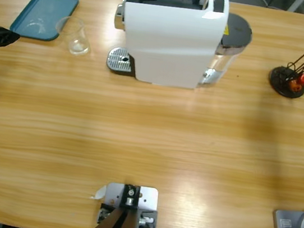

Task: Pour coffee

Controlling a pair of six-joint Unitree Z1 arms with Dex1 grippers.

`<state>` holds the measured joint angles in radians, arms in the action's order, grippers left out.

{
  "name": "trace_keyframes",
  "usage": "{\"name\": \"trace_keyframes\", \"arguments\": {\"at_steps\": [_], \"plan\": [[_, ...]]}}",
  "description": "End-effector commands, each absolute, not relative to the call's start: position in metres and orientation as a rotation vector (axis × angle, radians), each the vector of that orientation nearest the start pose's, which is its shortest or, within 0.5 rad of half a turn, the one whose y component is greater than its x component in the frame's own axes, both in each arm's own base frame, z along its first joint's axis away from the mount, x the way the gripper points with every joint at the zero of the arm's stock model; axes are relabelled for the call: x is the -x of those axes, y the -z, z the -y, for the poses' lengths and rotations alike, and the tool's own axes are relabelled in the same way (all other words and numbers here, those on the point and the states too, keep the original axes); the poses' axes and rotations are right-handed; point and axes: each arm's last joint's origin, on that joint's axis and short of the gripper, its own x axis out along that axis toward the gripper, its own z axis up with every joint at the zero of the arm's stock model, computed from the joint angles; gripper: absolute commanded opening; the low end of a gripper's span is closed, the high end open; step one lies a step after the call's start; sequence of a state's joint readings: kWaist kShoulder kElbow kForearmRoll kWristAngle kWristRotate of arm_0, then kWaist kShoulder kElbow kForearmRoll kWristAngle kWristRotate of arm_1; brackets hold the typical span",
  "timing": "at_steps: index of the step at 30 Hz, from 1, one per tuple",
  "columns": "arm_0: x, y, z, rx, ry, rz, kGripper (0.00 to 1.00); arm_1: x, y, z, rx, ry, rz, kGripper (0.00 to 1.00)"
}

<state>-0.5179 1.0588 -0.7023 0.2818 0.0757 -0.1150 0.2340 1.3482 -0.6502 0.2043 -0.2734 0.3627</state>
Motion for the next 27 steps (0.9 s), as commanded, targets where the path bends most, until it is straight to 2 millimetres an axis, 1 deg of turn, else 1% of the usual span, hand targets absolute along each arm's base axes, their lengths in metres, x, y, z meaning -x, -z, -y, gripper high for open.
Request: {"name": "trace_keyframes", "arguments": {"at_steps": [1,5,12,21,25,27], "plan": [[-0.131,-0.297,0.072,-0.116,0.386,-0.712,0.973,-0.208,-0.234,-0.031,-0.113,0.227,-0.916,0.734],[-0.131,-0.297,0.072,-0.116,0.386,-0.712,0.973,-0.218,-0.229,-0.026,-0.122,0.256,-0.923,0.733],[-0.132,-0.296,0.072,-0.117,0.385,-0.716,0.973,-0.232,-0.216,-0.028,-0.118,0.260,-0.945,0.729],[-0.132,-0.296,0.072,-0.117,0.385,-0.717,0.973,-0.238,-0.211,-0.029,-0.111,0.266,-0.953,0.720],[-0.132,-0.296,0.072,-0.117,0.385,-0.716,0.973,-0.239,-0.211,-0.028,-0.106,0.270,-0.945,0.709],[-0.132,-0.296,0.072,-0.117,0.385,-0.717,0.973,-0.239,-0.211,-0.028,-0.104,0.275,-0.942,0.643]]}}
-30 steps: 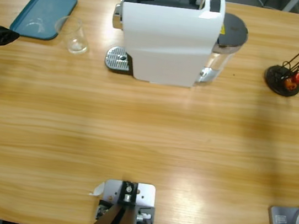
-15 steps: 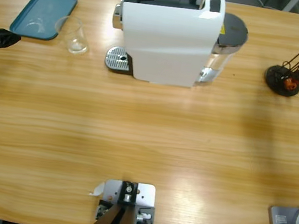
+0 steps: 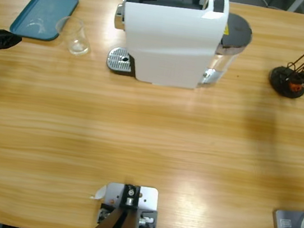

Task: Pour coffee

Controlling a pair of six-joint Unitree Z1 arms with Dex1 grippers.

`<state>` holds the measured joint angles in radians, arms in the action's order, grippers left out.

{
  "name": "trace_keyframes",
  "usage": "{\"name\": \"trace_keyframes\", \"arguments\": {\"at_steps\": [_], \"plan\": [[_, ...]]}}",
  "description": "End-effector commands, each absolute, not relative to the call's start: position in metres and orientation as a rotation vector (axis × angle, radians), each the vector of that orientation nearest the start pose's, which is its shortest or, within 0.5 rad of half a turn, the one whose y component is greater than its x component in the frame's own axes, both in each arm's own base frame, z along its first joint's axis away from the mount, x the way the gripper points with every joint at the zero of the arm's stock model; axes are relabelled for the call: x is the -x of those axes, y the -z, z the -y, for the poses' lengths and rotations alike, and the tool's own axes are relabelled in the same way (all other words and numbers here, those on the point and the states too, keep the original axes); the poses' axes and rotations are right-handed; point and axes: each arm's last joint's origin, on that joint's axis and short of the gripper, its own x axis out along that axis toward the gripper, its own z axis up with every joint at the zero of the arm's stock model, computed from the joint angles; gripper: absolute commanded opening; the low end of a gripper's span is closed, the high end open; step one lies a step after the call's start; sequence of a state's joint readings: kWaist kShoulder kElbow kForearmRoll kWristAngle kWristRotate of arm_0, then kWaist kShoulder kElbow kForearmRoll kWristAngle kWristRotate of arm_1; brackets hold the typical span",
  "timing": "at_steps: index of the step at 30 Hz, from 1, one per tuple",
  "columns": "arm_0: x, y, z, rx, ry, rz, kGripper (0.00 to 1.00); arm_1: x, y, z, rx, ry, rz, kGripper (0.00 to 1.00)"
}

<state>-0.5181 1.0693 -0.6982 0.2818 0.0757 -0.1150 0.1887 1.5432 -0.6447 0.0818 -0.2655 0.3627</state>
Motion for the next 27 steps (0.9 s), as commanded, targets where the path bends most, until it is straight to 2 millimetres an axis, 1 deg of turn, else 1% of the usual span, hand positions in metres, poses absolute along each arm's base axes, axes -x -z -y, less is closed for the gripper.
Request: {"name": "trace_keyframes", "arguments": {"at_steps": [1,4,5,6,9,10,11,14,15,16,17,27], "plan": [[-0.133,-0.296,0.072,-0.118,0.385,-0.718,0.973,-0.240,-0.212,-0.028,-0.101,0.275,-0.938,0.637],[-0.133,-0.296,0.072,-0.118,0.385,-0.718,0.973,-0.240,-0.211,-0.028,-0.095,0.278,-0.937,0.620],[-0.133,-0.296,0.072,-0.118,0.385,-0.718,0.973,-0.241,-0.210,-0.028,-0.093,0.277,-0.939,0.544],[-0.133,-0.296,0.072,-0.118,0.385,-0.718,0.973,-0.241,-0.209,-0.028,-0.089,0.275,-0.943,0.507],[-0.133,-0.296,0.072,-0.118,0.385,-0.718,0.973,-0.244,-0.206,-0.029,-0.087,0.273,-0.957,0.488],[-0.133,-0.296,0.072,-0.118,0.385,-0.719,0.973,-0.244,-0.205,-0.029,-0.088,0.272,-0.959,0.393],[-0.133,-0.295,0.072,-0.118,0.385,-0.719,0.973,-0.244,-0.205,-0.029,-0.087,0.272,-0.960,0.373],[-0.133,-0.296,0.073,-0.118,0.385,-0.719,0.973,-0.245,-0.204,-0.029,-0.083,0.271,-0.965,0.150],[-0.133,-0.296,0.073,-0.118,0.385,-0.719,0.973,-0.245,-0.203,-0.029,-0.082,0.272,-0.968,0.122],[-0.133,-0.296,0.073,-0.118,0.385,-0.719,0.973,-0.246,-0.203,-0.029,-0.080,0.272,-0.969,0.034],[-0.133,-0.296,0.073,-0.118,0.385,-0.719,0.973,-0.246,-0.202,-0.029,-0.078,0.272,-0.971,0.000],[-0.134,-0.295,0.073,-0.118,0.387,-0.723,0.973,-0.247,-0.201,-0.029,-0.079,0.271,-0.976,0.000]]}}
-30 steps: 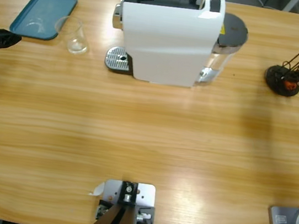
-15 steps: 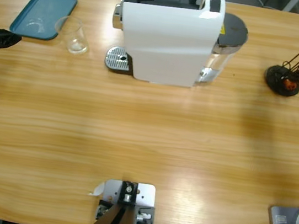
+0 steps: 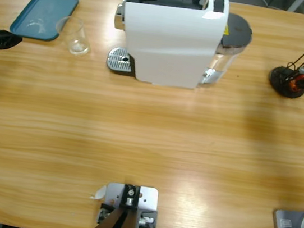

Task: Pour coffee

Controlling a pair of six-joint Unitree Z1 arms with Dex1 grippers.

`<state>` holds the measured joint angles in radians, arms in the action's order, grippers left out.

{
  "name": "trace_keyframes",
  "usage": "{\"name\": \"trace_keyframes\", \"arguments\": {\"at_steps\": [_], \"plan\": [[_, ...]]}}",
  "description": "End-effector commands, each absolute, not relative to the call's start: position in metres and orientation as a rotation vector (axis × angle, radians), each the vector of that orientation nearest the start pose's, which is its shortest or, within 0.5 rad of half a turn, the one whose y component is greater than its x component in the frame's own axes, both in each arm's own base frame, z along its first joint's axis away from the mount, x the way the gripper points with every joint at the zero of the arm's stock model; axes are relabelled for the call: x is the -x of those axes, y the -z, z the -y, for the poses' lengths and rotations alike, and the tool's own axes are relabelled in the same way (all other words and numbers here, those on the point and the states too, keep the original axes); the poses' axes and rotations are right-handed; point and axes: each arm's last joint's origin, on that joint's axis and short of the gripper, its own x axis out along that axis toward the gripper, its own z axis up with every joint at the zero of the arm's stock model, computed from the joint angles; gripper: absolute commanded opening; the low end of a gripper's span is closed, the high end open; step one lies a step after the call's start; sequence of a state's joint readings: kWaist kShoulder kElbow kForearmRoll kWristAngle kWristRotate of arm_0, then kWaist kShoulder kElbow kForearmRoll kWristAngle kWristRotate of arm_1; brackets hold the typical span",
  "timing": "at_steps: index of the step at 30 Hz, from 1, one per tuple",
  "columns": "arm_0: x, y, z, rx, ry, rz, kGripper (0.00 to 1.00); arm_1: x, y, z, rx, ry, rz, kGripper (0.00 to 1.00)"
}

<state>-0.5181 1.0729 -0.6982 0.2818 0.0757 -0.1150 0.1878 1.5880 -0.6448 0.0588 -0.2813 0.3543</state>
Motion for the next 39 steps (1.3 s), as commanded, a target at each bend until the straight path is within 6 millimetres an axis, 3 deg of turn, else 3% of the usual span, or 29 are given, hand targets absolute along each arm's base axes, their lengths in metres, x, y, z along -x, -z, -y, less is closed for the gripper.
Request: {"name": "trace_keyframes", "arguments": {"at_steps": [1,5,11,26,33,37,39], "plan": [[-0.134,-0.295,0.073,-0.119,0.387,-0.724,0.973,-0.246,-0.201,-0.029,-0.079,0.271,-0.975,0.000],[-0.135,-0.295,0.074,-0.119,0.388,-0.726,0.973,-0.244,-0.206,-0.029,-0.079,0.274,-0.957,0.000],[-0.134,-0.295,0.074,-0.118,0.389,-0.725,0.973,-0.225,-0.234,-0.025,-0.076,0.273,-0.925,0.000],[-0.133,-0.296,0.073,-0.115,0.395,-0.715,0.973,-0.217,-0.339,-0.023,-0.050,0.285,-0.841,0.000],[-0.132,-0.296,0.073,-0.114,0.395,-0.713,0.973,-0.198,-0.384,-0.024,-0.017,0.289,-0.791,0.000],[-0.132,-0.295,0.073,-0.115,0.396,-0.715,0.973,-0.185,-0.402,-0.039,0.111,0.171,-0.771,0.000],[-0.132,-0.295,0.074,-0.117,0.399,-0.716,0.973,-0.176,-0.403,-0.058,0.248,-0.022,-0.767,0.000]]}}
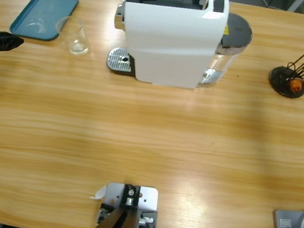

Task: Pour coffee

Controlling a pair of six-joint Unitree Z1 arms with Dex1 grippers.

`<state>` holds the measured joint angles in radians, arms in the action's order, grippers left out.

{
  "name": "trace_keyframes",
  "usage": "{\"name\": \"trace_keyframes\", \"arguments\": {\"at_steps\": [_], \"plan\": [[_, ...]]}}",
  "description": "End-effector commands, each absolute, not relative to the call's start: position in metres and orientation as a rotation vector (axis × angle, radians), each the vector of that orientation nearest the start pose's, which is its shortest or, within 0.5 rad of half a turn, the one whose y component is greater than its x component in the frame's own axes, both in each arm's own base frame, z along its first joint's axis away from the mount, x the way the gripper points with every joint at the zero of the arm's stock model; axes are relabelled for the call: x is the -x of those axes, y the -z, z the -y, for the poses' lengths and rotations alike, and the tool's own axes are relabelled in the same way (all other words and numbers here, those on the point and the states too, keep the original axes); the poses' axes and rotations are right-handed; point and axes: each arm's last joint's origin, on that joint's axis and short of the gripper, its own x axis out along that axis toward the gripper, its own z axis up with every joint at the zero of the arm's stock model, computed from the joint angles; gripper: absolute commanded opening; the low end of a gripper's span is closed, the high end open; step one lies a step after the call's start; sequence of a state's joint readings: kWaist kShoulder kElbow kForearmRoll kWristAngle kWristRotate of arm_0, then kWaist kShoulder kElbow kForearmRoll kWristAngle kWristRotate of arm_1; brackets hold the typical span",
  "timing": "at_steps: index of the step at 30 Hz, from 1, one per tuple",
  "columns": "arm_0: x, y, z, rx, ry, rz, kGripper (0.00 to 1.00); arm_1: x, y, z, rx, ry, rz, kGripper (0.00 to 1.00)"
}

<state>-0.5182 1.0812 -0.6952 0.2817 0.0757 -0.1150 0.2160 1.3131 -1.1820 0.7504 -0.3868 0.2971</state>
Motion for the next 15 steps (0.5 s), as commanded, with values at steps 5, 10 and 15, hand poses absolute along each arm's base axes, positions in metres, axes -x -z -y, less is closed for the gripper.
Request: {"name": "trace_keyframes", "arguments": {"at_steps": [5,10,15], "plan": [[-0.130,-0.296,0.077,-0.129,0.461,-0.713,0.973,-0.113,-0.408,-0.096,0.590,-0.682,-0.653,0.000],[-0.127,-0.295,0.082,-0.134,0.565,-0.720,0.965,-0.095,-0.417,-0.116,0.643,-0.952,-0.574,0.000],[-0.130,-0.293,0.085,-0.138,0.603,-0.734,0.941,-0.135,-0.405,-0.169,0.774,-1.066,-0.566,0.000]]}}
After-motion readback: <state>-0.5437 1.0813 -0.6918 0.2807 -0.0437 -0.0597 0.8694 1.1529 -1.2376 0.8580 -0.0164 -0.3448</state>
